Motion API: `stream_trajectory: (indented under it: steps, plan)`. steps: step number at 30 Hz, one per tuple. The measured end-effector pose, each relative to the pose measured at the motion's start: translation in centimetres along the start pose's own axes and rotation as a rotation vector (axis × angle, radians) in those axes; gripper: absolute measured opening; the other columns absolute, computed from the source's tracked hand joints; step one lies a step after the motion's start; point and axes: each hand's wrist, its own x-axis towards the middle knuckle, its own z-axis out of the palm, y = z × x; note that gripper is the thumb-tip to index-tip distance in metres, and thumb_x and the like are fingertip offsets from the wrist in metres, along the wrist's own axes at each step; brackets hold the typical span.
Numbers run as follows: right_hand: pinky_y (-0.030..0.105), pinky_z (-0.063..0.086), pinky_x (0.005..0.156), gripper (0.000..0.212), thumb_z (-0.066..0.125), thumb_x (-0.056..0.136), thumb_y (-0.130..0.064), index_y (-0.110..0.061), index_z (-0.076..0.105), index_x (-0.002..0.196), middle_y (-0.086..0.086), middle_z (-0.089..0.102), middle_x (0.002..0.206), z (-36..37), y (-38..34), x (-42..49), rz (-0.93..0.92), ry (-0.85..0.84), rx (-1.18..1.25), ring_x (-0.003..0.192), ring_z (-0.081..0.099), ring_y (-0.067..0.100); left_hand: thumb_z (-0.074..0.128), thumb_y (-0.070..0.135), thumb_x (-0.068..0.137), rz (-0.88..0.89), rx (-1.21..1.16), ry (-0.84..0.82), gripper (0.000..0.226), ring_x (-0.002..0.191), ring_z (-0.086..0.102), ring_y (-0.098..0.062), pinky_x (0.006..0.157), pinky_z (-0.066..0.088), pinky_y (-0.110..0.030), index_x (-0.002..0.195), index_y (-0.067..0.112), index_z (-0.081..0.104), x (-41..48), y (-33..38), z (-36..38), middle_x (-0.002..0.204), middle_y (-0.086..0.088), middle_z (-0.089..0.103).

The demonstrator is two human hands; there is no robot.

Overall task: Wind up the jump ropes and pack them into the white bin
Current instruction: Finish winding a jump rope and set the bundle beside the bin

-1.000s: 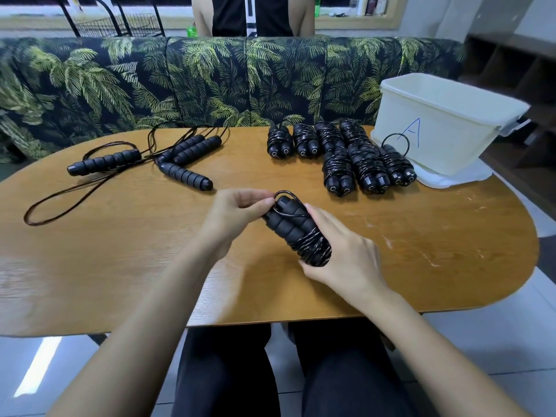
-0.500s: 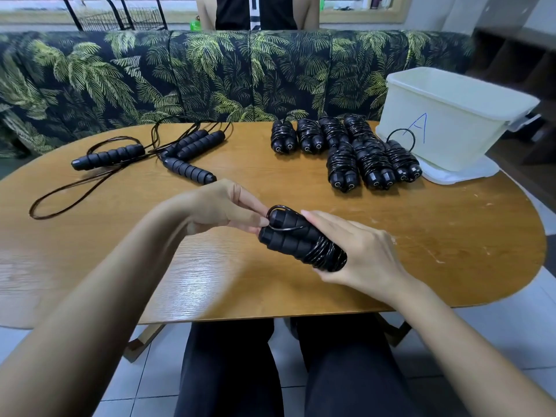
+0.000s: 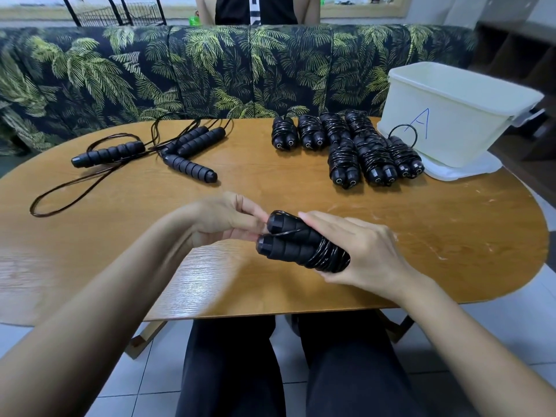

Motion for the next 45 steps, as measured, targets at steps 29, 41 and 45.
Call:
stream_trajectory:
  steps: [29, 41, 45]
  plan:
    - [0.035, 0.046, 0.094, 0.110, 0.077, 0.063, -0.062, -0.041, 0.014, 0.152, -0.027, 0.020, 0.154, 1.6, -1.0, 1.7, 0.441, -0.171, 0.069, 0.126, 0.050, 0.012, 0.059, 0.027, 0.093, 0.275, -0.462, 0.577, 0.018, 0.081, 0.063, -0.015, 0.075, 0.055, -0.032, 0.097, 0.012, 0.068, 4.7, -1.6, 6.1, 0.088, -0.004, 0.067]
    - [0.024, 0.047, 0.063, 0.020, 0.055, 0.088, -0.037, -0.018, 0.062, 0.087, -0.010, 0.061, 0.076, 2.2, 0.3, 3.5, 0.740, 0.500, 0.773, 0.071, 0.061, 0.010, 0.044, 0.031, 0.101, 0.243, -0.709, 0.811, 0.028, 0.080, 0.066, -0.020, 0.071, 0.056, -0.032, 0.095, 0.010, 0.062, 4.6, -2.8, 9.8, 0.094, -0.016, 0.068]
    - [0.025, 0.040, 0.032, 0.024, 0.044, 0.096, -0.031, -0.012, 0.058, 0.088, -0.002, 0.056, 0.064, 1.8, 0.9, 2.9, 0.753, 0.488, 0.964, 0.045, 0.060, 0.025, 0.044, 0.032, 0.101, 0.352, -0.559, 0.809, 0.025, 0.091, 0.069, -0.021, 0.083, 0.057, -0.038, 0.097, 0.013, 0.060, 3.8, -2.0, 10.1, 0.098, -0.011, 0.070]
